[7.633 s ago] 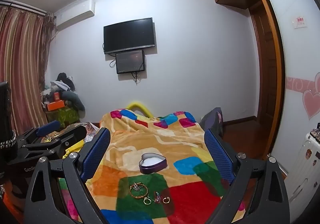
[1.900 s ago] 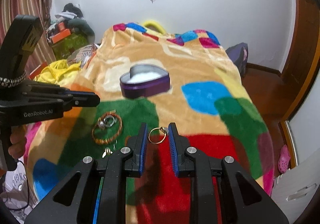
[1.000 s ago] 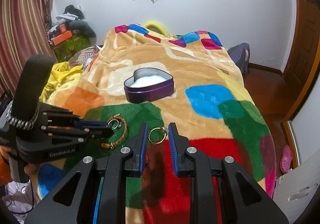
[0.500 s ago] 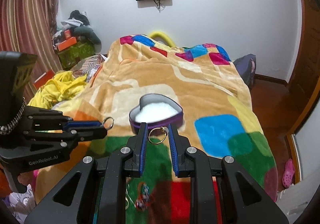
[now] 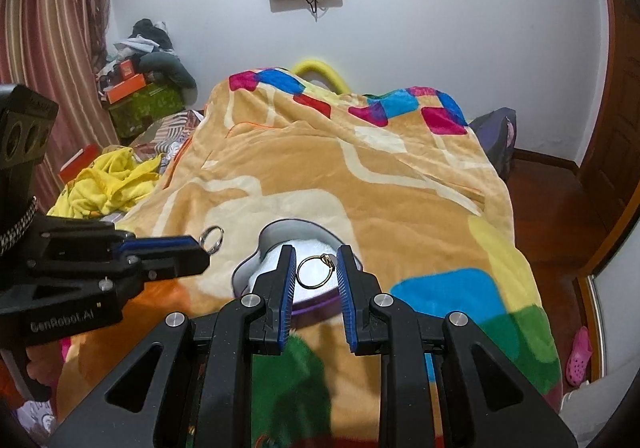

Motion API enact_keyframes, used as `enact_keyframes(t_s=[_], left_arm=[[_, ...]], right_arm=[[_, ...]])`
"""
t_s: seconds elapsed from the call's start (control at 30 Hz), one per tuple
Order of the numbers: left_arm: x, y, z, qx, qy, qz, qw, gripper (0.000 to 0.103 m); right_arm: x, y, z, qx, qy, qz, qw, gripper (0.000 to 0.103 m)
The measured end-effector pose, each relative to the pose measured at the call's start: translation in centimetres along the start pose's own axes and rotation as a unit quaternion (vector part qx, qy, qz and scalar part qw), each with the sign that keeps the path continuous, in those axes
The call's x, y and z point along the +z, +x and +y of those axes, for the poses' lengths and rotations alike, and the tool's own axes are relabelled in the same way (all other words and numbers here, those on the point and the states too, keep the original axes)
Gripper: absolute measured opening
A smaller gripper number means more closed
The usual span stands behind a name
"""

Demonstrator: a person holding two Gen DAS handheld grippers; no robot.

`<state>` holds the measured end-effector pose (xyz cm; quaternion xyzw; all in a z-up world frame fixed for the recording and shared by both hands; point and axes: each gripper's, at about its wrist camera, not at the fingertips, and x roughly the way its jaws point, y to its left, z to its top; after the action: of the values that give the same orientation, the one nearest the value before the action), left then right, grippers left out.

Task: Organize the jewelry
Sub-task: 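Carry both held rings over the purple heart tin, then open both grippers to drop the rings into the tin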

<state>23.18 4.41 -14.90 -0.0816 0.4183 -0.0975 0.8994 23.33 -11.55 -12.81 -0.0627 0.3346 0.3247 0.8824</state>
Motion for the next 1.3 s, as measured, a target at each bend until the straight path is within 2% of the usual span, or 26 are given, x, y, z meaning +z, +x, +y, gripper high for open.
enact_keyframes(t_s=[0.2,0.53,1.03,1.2,1.3], left_arm=[[0.2,1.9,0.2,-0.008,-0.001,0.017,0.9998,0.010],[0.4,3.5,0.4,-0.012,0.003,0.031,0.9995,0.010],[0.6,1.5,-0.4,0.005,0.025,0.013,0.9996,0.012],[0.4,-0.1,-0.3,0.019,0.020,-0.002,0.9996,0.020],[0.3,-1.0,-0.4,0.025,0.017,-0.008,0.9995,0.030]], right_arm=[[0.2,1.9,-0.4,0.018,0.005,0.025,1.000,0.019],[0.0,3.7,-1.0,0.025,0.007,0.056,0.998,0.019],[0.1,3.5,-0.7,0.017,0.001,0.070,0.997,0.019],[0.1,1.8,-0.3,0.004,-0.002,0.055,0.998,0.027],[0.2,0.7,-0.2,0.001,0.000,0.047,0.999,0.027]])
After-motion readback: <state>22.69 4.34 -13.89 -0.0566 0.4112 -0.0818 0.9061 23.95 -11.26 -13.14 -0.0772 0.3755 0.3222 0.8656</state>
